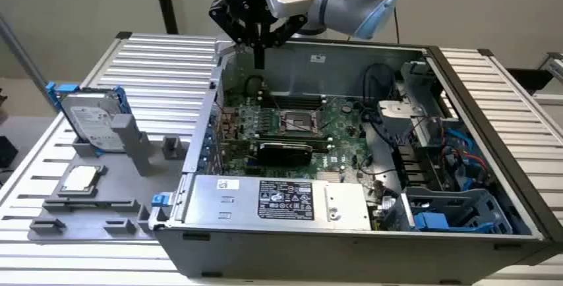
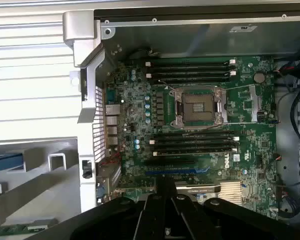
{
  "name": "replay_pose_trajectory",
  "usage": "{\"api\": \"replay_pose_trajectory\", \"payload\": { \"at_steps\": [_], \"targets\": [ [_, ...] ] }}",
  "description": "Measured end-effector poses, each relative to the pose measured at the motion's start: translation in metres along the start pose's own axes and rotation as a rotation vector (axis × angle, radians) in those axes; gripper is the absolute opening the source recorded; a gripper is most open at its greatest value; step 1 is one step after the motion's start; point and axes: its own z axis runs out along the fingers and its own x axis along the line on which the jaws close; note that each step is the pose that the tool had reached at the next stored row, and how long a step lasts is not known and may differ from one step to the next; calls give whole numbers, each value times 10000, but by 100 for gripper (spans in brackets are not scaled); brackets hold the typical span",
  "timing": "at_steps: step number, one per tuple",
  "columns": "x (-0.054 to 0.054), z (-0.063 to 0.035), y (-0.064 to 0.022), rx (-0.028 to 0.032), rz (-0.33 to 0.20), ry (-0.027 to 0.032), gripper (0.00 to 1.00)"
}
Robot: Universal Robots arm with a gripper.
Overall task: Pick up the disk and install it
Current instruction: 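Reach for the disk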
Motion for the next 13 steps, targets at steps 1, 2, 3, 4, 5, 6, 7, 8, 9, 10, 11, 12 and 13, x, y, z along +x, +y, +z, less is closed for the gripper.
{"api": "replay_pose_trajectory", "payload": {
  "at_steps": [1,2,3,4,5,6,7,8,9,10,11,12,13],
  "targets": [
    [0,0,0,0,0,0,0],
    [0,0,0,0,1,0,0],
    [0,0,0,0,0,0,0],
    [0,0,0,0,0,0,0],
    [0,0,0,0,0,0,0],
    [0,0,0,0,0,0,0],
    [0,0,0,0,0,0,0],
    [0,0,0,0,0,0,0],
    [0,0,0,0,0,0,0],
    [0,0,0,0,0,0,0],
    [0,0,0,0,0,0,0],
    [0,0,0,0,1,0,0],
    [0,0,0,0,0,0,0]
  ]
}}
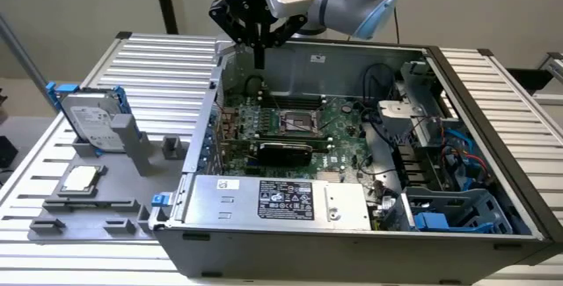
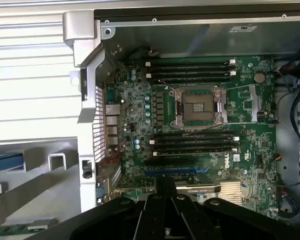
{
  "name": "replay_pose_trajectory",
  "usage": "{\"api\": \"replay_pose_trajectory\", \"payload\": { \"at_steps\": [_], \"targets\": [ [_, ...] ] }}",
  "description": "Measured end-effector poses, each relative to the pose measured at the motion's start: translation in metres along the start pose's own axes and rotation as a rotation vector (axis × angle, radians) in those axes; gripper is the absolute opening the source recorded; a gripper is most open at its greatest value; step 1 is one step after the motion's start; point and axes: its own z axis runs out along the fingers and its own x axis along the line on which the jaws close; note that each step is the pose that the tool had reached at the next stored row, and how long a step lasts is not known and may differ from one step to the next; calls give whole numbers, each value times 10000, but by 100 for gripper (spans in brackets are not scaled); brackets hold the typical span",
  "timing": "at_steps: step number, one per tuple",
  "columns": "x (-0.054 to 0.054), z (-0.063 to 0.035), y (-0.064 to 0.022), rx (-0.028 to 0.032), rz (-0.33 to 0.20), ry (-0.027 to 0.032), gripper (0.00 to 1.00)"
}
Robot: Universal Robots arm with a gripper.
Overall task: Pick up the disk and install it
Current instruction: 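Reach for the disk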
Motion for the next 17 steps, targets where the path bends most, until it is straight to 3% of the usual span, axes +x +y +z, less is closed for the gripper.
{"api": "replay_pose_trajectory", "payload": {
  "at_steps": [4,17],
  "targets": [
    [34,-1,-2,1,0,0,0],
    [614,-14,-43,-2,0,-1,0]
  ]
}}
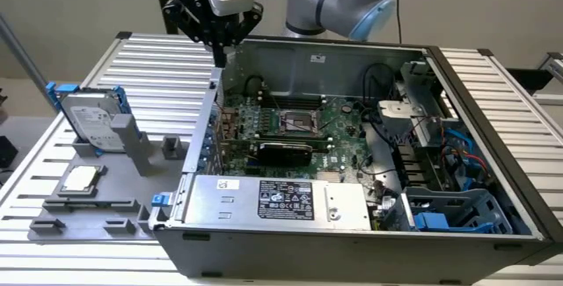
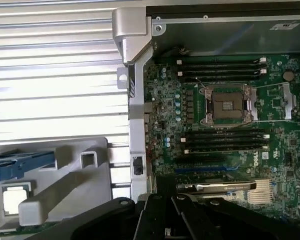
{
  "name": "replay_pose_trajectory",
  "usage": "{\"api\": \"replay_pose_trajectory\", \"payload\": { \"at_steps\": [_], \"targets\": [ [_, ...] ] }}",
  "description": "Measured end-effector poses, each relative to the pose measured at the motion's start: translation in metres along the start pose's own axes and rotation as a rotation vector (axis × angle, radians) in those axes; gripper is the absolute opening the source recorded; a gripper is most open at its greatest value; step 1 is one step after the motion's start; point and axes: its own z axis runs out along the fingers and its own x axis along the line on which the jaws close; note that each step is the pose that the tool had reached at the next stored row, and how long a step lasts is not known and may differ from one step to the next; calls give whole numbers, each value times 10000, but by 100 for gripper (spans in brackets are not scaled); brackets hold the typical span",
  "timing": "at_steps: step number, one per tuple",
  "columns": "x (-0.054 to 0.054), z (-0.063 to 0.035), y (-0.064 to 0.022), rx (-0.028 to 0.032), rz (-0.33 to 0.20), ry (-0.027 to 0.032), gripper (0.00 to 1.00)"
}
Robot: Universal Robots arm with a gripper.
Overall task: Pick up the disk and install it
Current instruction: 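Reach for the disk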
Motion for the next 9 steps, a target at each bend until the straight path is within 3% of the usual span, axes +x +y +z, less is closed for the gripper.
{"api": "replay_pose_trajectory", "payload": {
  "at_steps": [9],
  "targets": [
    [409,-10,-27,1,0,1,0]
  ]
}}
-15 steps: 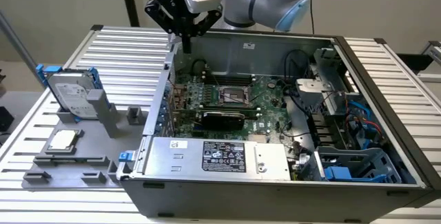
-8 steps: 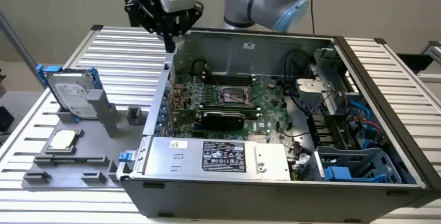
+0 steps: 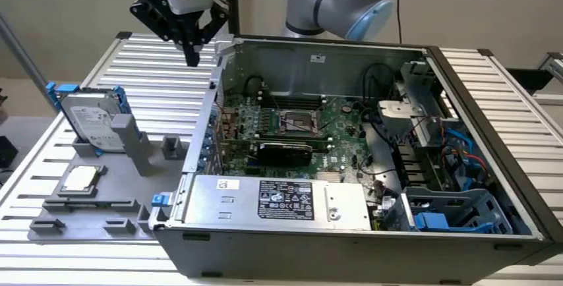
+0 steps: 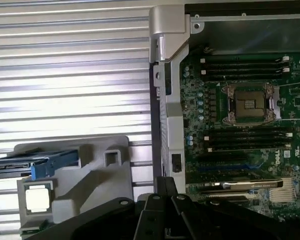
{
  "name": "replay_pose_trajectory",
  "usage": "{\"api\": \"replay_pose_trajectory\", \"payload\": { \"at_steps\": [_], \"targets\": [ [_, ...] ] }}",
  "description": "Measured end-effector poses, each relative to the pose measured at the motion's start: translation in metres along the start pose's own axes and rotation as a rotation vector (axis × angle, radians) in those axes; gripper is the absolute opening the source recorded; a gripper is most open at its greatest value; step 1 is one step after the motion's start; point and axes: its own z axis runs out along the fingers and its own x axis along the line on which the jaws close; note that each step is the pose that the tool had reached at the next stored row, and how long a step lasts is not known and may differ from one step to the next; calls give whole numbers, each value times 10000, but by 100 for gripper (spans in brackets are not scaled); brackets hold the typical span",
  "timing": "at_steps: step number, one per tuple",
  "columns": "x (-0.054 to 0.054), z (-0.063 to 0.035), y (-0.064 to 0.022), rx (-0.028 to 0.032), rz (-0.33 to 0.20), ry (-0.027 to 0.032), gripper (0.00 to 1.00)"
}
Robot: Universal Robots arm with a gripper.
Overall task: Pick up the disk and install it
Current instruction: 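Reach for the disk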
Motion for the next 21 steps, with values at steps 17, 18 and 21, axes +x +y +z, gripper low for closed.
{"api": "replay_pose_trajectory", "payload": {
  "at_steps": [17,18,21],
  "targets": [
    [774,-13,-46,-1,-1,-1,0],
    [819,-13,-48,-2,-1,-1,0],
    [954,-10,-56,-1,0,0,0]
  ]
}}
